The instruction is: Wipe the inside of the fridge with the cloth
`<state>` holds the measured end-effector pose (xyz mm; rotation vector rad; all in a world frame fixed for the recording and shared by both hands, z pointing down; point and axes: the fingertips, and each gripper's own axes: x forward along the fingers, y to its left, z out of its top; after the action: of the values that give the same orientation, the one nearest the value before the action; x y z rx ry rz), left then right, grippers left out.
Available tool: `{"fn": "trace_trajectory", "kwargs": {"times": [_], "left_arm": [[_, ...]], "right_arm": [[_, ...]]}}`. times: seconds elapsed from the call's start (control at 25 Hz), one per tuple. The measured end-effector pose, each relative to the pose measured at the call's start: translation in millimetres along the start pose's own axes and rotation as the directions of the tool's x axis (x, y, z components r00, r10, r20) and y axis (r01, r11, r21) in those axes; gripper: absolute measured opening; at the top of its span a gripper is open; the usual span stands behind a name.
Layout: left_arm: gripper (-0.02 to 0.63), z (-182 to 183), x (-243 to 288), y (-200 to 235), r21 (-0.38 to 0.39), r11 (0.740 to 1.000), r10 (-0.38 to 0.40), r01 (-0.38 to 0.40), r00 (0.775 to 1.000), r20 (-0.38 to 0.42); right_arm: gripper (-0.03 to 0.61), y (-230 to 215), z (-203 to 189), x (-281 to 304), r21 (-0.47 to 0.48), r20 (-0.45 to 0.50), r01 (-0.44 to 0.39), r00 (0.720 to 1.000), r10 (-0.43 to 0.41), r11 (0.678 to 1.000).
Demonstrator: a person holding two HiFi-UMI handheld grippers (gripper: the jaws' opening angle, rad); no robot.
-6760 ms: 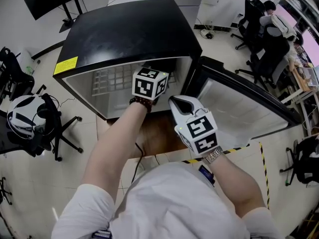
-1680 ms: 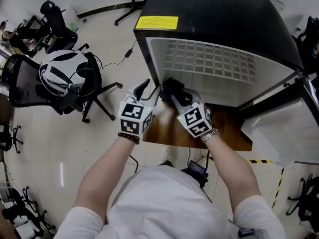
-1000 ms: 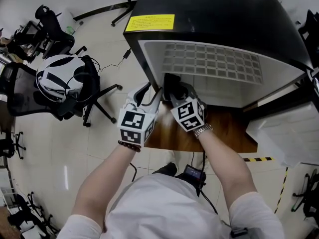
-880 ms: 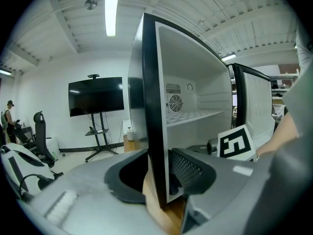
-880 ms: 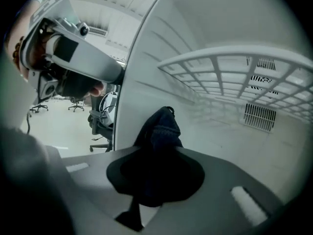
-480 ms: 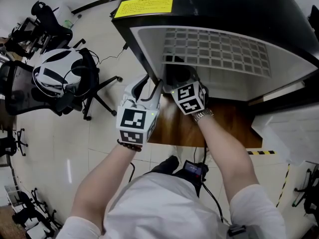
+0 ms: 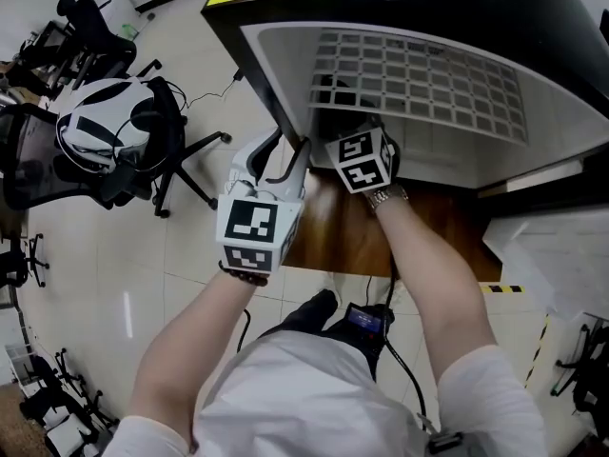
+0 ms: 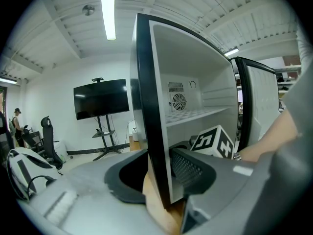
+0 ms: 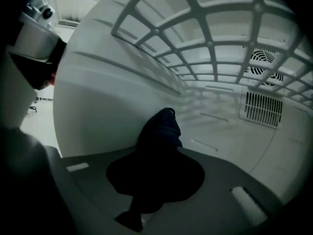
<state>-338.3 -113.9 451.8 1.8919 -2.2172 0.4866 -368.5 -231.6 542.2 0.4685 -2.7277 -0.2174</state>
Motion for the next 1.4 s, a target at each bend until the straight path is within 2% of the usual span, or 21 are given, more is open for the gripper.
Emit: {"fn": "trace_trajectory", "kwargs": {"times": [0.92, 1.4], "left_arm": [[0.138, 2, 1, 3, -0.004, 1.0, 0.009, -0.009, 1.0, 0.01], [0.137, 1, 1, 4, -0.012, 1.0, 0.005, -0.005, 1.0, 0.012]], "right_arm": [[0.057, -31, -1, 32, 0.016, -0.044, 0.13, 0.991, -0.13, 0.991], [0.057, -26, 1, 25, 0.036, -0.021, 0.134, 0.991, -0.134, 0.99]]}}
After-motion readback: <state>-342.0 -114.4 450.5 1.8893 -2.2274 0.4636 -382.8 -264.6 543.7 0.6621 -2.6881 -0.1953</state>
